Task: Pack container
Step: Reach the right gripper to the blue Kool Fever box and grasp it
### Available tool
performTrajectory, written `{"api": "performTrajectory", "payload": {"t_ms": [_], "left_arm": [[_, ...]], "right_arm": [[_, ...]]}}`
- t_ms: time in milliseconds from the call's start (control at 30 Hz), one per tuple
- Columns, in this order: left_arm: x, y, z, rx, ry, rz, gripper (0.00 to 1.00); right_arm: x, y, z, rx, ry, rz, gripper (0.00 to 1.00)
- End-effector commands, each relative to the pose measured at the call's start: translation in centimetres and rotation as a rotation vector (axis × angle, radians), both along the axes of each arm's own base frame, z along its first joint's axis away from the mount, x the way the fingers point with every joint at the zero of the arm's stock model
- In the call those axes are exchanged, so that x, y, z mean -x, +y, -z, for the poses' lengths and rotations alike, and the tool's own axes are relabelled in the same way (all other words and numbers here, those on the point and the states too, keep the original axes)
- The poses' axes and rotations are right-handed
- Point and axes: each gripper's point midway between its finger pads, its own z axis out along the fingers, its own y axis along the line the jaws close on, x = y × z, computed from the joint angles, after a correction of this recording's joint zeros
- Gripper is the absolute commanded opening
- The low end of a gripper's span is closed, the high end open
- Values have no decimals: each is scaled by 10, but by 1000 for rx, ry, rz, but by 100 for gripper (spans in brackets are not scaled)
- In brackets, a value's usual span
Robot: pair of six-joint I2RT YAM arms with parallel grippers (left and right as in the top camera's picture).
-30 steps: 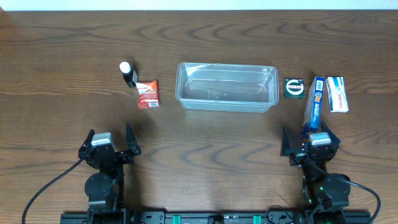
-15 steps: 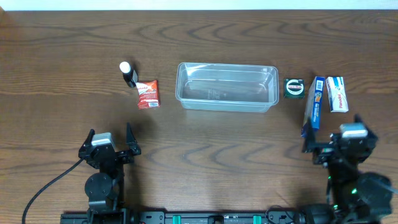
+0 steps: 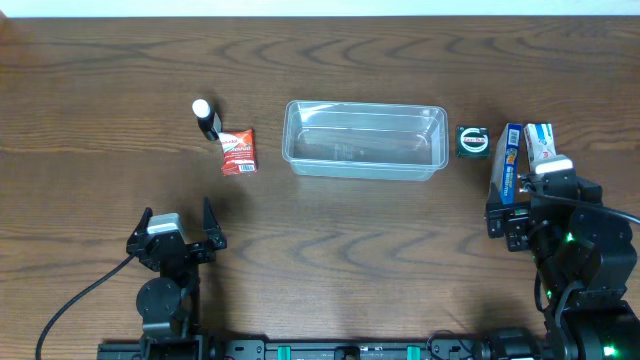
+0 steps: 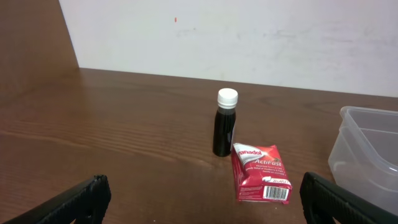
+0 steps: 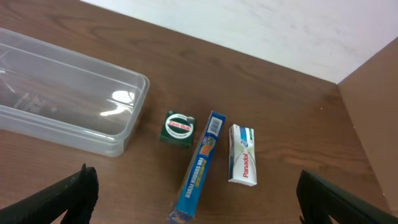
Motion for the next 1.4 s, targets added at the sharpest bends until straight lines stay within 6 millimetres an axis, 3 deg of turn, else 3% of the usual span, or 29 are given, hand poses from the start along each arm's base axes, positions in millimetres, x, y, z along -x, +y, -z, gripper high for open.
{"api": "performTrajectory", "payload": {"t_ms": [0,133,300,433,600,733,1000,1100,1367], "left_arm": [[0,-1,18,-15,46,9,98],[0,-1,18,-15,46,9,98],[0,-1,18,-15,46,9,98],[0,-1,18,-15,46,9,98],[0,-1,18,-15,46,9,98],[0,-1,18,-15,46,9,98],[0,-1,18,-15,46,9,98],[0,-1,18,-15,46,9,98],[0,-1,18,-15,46,9,98]], "right_arm": [[0,4,-10,-9,-25,-31,99],[2,4,-12,-14,-35,-29,99],[2,-9,-6,-211,-25,156,99],[2,-28,15,-200,53,299,99],[-10,-31,45,-233,174,362,99],[-18,-48,72,-261,277,475,95],[-32,-69,131,-436,632,528,90],[-38,-72,143,-450,710,543,82],[-67,-66,150,-424,680,476,83]]}}
